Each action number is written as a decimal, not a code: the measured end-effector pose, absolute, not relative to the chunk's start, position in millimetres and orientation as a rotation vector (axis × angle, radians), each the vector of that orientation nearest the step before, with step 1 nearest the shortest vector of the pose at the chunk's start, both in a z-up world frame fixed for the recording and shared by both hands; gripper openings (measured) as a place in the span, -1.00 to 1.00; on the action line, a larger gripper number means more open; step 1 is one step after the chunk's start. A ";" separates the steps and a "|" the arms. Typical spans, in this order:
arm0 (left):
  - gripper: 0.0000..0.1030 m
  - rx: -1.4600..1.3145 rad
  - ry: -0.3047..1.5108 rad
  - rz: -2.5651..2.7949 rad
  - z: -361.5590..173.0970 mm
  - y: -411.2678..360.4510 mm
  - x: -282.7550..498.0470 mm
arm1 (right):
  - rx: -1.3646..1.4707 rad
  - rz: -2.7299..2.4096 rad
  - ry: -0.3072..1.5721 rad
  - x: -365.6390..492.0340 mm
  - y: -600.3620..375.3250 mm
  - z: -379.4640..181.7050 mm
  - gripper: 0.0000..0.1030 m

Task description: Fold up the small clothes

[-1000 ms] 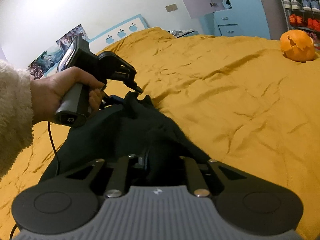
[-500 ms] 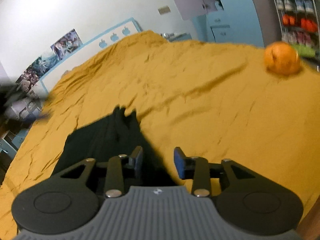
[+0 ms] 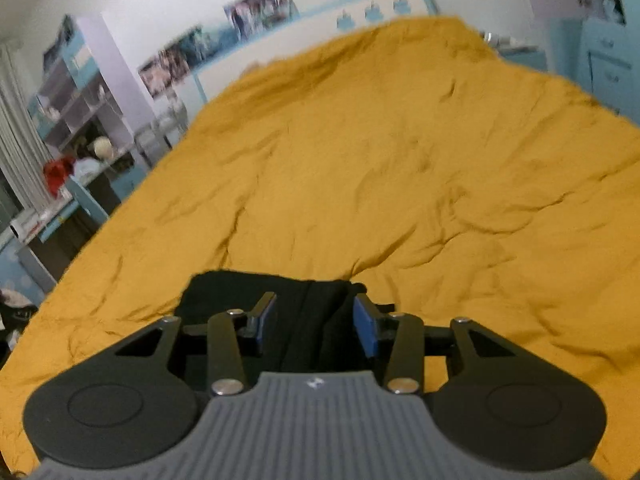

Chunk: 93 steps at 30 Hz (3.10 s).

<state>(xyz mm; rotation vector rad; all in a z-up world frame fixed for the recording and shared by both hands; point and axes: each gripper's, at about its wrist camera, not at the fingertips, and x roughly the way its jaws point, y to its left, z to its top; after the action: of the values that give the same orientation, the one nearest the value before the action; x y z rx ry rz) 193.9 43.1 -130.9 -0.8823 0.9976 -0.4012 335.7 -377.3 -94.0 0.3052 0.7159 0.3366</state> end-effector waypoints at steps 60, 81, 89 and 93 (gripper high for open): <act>-0.91 0.025 0.848 -0.219 -101.8 -55.4 141.8 | 0.360 0.087 0.672 93.5 -394.6 -97.1 -0.90; -0.75 -0.264 0.722 -0.377 -48.6 -32.0 138.1 | 0.262 0.266 0.480 77.7 -376.1 -71.2 -0.45; -0.73 -0.291 0.861 -0.378 -101.7 -39.7 162.0 | 0.158 0.203 0.649 113.3 -361.1 -110.0 -0.56; -0.68 -0.306 0.894 -0.387 -124.9 -35.4 158.3 | 0.191 0.195 0.677 115.7 -371.5 -132.9 -0.63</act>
<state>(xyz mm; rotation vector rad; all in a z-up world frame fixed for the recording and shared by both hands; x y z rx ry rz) 158.3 -35.4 -124.9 -0.3055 0.8944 -0.3872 115.7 -371.5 -132.9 0.1915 0.6769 0.1953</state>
